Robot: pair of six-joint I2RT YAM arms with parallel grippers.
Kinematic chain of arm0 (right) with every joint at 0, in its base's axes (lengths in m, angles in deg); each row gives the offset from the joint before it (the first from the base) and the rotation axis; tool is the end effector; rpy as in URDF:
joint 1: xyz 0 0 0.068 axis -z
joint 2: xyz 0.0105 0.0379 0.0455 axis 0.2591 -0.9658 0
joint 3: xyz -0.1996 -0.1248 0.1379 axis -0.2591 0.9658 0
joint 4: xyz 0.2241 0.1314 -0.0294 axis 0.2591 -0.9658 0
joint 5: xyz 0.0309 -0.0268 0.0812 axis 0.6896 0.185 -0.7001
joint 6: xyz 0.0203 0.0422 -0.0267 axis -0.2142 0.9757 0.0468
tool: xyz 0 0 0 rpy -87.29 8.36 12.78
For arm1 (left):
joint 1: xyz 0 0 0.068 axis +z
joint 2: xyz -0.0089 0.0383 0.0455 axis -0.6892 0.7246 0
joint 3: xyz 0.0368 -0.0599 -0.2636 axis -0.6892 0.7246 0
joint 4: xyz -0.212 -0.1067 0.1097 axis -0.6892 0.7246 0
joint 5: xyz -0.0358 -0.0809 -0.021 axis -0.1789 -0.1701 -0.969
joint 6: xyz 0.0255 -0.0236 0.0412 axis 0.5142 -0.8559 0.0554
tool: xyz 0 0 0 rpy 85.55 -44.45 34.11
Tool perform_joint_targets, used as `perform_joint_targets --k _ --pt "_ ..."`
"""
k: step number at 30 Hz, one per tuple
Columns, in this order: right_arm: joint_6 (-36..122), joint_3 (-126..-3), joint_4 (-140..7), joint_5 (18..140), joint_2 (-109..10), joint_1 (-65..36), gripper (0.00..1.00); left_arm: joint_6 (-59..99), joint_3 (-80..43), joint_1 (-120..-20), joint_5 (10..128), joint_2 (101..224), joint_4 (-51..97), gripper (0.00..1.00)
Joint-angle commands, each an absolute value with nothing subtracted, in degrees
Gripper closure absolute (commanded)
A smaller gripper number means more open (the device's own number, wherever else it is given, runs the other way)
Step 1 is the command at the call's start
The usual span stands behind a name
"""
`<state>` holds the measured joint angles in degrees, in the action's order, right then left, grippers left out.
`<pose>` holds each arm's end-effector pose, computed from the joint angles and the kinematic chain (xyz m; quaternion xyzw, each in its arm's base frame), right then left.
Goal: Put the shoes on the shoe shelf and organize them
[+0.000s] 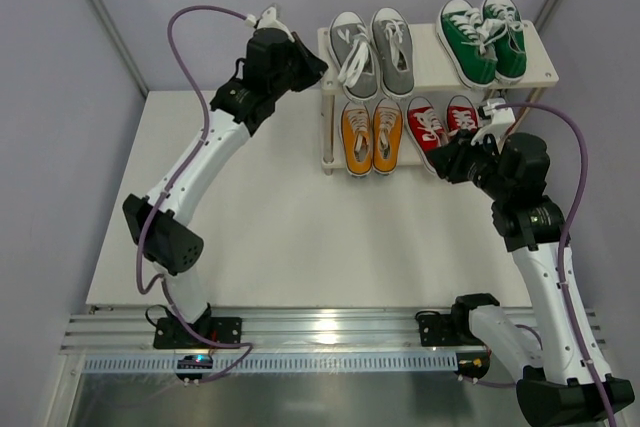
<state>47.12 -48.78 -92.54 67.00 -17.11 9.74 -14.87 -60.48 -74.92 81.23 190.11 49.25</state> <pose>0.1759 0.0281 0.3896 -0.0622 0.7879 0.2161 0.5733 0.3571 -0.2145 0.4505 -0.1250 0.7733 -0.3674 0.5014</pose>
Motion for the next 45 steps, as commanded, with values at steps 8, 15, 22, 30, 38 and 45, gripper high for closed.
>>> perform_joint_targets --k 8,15,22,30,38,45 --pt "47.8 -47.6 -91.9 67.4 -16.1 9.6 0.71 -20.1 -66.2 -75.1 73.8 195.7 45.1 1.00" --pt "47.8 -46.3 -92.0 68.6 -15.0 9.6 0.72 -22.1 -67.6 -76.2 72.2 198.4 41.1 1.00" --pt "48.4 -45.3 -91.7 69.4 -14.2 9.6 0.71 -21.3 -65.4 -75.3 76.3 195.0 39.3 1.00" --pt "49.1 -44.8 -92.4 74.3 -12.1 9.6 0.50 -13.6 -56.8 -71.9 80.7 181.8 45.0 0.01" --pt "51.5 -45.4 -94.3 77.7 -6.3 9.6 0.00 -6.2 -35.7 -71.5 79.9 160.8 54.2 0.00" --pt "52.2 -55.0 -105.0 79.0 -9.6 9.6 0.00 -5.9 -28.8 -71.5 84.5 151.2 68.2 0.00"
